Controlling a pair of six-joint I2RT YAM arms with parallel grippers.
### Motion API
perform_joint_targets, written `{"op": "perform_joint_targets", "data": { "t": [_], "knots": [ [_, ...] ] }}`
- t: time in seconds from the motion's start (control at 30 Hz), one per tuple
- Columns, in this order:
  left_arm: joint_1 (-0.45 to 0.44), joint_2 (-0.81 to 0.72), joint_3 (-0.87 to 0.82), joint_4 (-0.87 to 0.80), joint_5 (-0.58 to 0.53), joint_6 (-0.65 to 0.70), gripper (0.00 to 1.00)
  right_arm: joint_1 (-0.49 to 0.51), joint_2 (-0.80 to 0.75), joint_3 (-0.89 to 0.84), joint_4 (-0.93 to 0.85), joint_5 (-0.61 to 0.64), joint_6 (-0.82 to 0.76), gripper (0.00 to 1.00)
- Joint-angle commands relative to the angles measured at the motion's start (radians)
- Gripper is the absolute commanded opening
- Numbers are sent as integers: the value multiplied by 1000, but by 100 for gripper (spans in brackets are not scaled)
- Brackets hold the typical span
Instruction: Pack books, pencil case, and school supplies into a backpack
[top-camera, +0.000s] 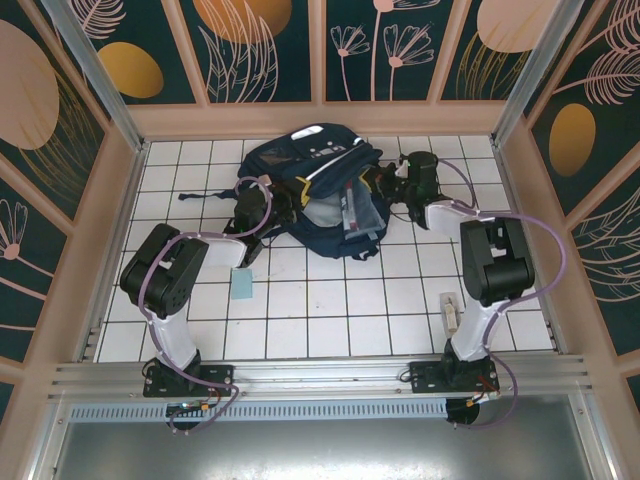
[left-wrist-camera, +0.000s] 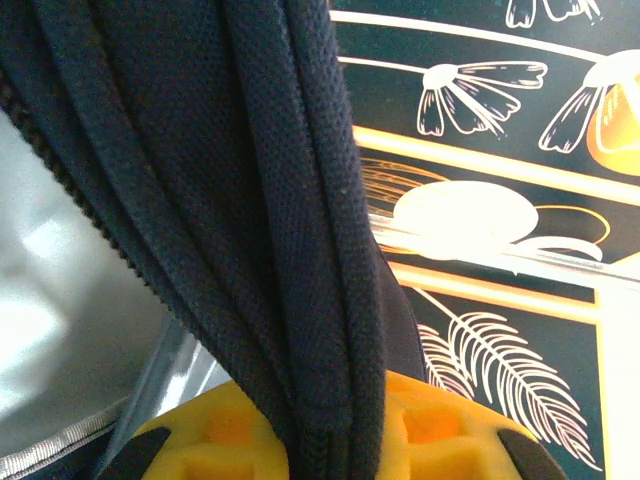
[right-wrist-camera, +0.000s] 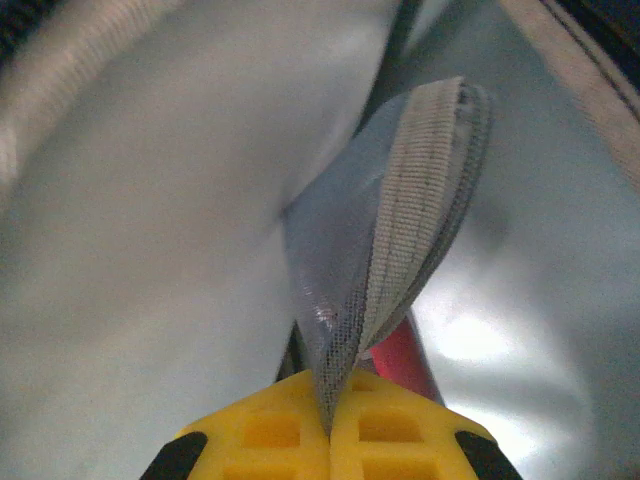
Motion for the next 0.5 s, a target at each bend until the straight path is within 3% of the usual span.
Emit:
{"op": "perform_joint_targets", "data": {
  "t": [0.0,0.17,0.33,0.47],
  "knots": [
    [-24,-62,82,133,121,53,0,33,106,-4,339,30,274,0],
    [-30,-73,74,114,124,61,0,92,189,74,404,104,364,0],
    [-31,-73,76,118,138,57,0,113,204,28,514,236,476,0],
    [-40,-73,89,116,150,55,0,133,229,81,460,346,432,0]
  ]
}}
